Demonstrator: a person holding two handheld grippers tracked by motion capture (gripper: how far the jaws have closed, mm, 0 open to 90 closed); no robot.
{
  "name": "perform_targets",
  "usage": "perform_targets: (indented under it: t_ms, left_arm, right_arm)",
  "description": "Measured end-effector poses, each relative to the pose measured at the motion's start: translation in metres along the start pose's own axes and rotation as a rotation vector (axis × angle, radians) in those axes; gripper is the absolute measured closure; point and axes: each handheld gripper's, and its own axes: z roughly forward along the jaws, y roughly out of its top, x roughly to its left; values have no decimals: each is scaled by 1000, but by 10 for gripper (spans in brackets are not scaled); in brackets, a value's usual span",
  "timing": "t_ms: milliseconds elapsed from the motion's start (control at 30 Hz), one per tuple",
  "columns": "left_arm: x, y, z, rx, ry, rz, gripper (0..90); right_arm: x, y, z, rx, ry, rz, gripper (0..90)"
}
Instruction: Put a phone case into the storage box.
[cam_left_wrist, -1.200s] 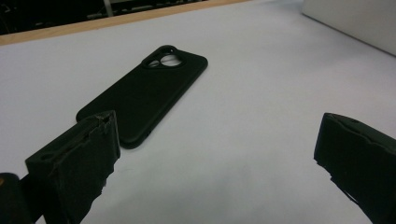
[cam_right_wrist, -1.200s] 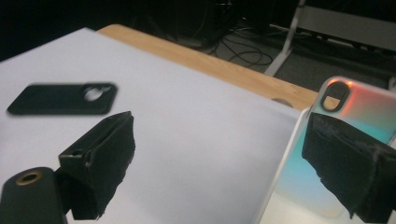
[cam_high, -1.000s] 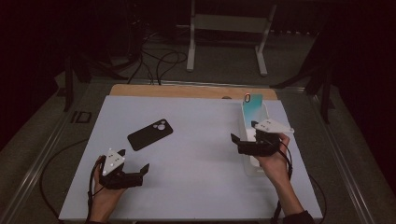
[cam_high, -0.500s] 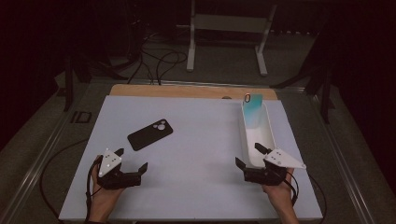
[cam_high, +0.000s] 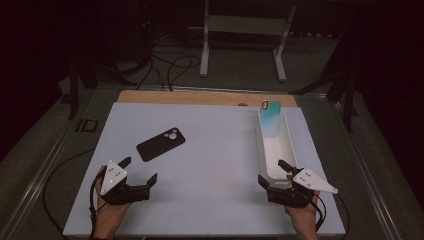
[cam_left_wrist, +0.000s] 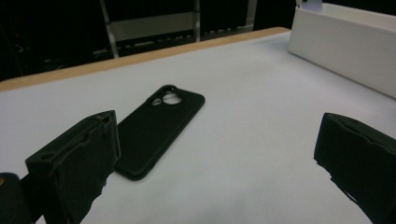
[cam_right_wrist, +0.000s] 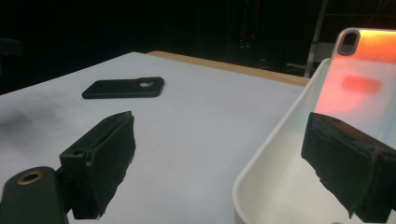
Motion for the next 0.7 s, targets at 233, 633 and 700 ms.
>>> perform_targets:
  t_ms: [233,633,700]
  left_arm:
    - [-3,3,-2,-4,-12,16,7]
    - [-3,16,-6,1,-19,29,7]
    - [-1,21,-5,13,-19,38,6]
  right_arm:
    - [0,-2,-1,-10,-10,5,96]
    - [-1,-4,0,5,-27,17,95]
    - [-1,-5,1,8,-25,20,94]
